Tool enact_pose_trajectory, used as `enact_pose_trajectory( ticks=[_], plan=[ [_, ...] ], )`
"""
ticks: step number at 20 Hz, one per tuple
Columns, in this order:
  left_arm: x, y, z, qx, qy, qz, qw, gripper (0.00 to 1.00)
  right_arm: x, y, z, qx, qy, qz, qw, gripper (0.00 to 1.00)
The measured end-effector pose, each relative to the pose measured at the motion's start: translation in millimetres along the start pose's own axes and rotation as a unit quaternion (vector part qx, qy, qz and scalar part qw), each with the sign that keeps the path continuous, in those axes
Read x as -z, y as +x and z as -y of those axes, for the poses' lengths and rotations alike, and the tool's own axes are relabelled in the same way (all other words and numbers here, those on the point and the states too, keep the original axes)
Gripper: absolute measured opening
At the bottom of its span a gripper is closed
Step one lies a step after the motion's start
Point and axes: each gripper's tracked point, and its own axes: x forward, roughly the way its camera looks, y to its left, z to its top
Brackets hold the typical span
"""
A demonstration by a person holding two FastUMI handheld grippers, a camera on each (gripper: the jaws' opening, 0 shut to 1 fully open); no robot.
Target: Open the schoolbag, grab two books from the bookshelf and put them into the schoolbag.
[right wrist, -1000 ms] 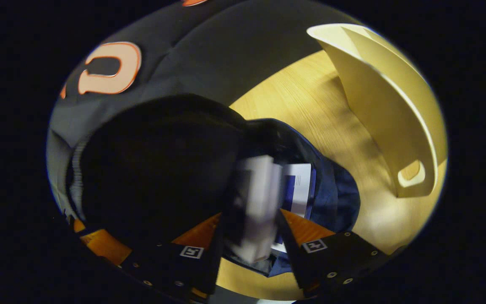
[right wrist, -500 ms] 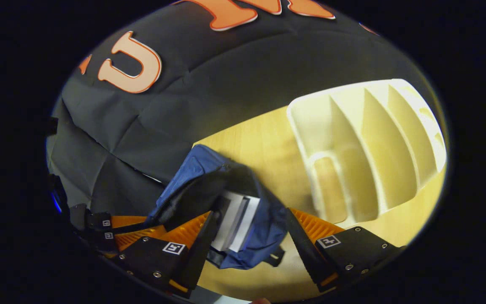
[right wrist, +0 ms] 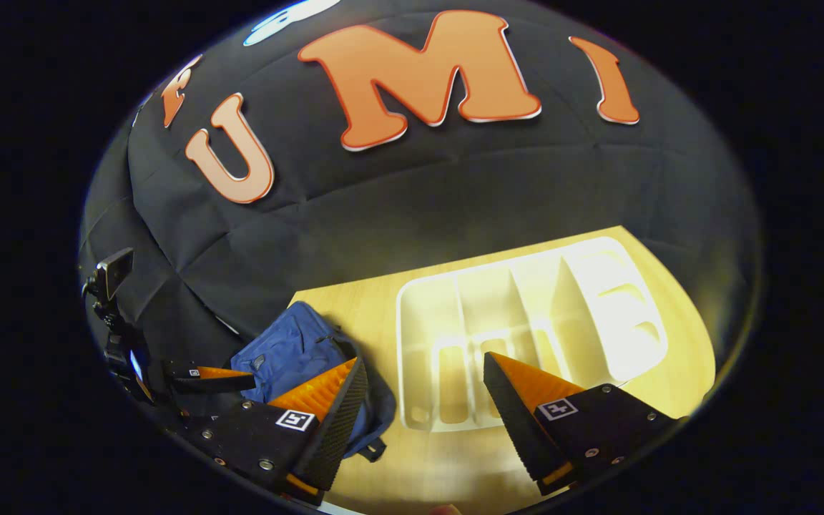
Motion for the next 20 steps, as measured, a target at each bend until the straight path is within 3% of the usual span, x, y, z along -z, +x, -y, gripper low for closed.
enact_pose_trajectory(
  ticks=[5, 10, 13, 18, 20],
  plan=[
    [-42, -12, 27, -0.043, 0.007, 0.082, 0.996, 0.99, -34, -32, 36, 0.042, -0.035, 0.056, 0.997, 0.97],
    [-89, -39, 50, -0.079, 0.0, 0.186, 0.979, 0.97, -57, -60, 59, 0.06, -0.052, 0.103, 0.991, 0.97],
    [-118, -61, 60, -0.102, -0.012, 0.252, 0.962, 1.0, -80, -82, 73, 0.072, -0.058, 0.151, 0.984, 0.97],
    [-152, -91, 66, -0.159, -0.019, 0.331, 0.93, 0.96, -109, -115, 86, 0.09, -0.082, 0.235, 0.964, 0.97],
    [-162, -109, 70, -0.167, -0.017, 0.381, 0.909, 1.0, -111, -124, 87, 0.09, -0.084, 0.253, 0.96, 0.97]
  ],
)
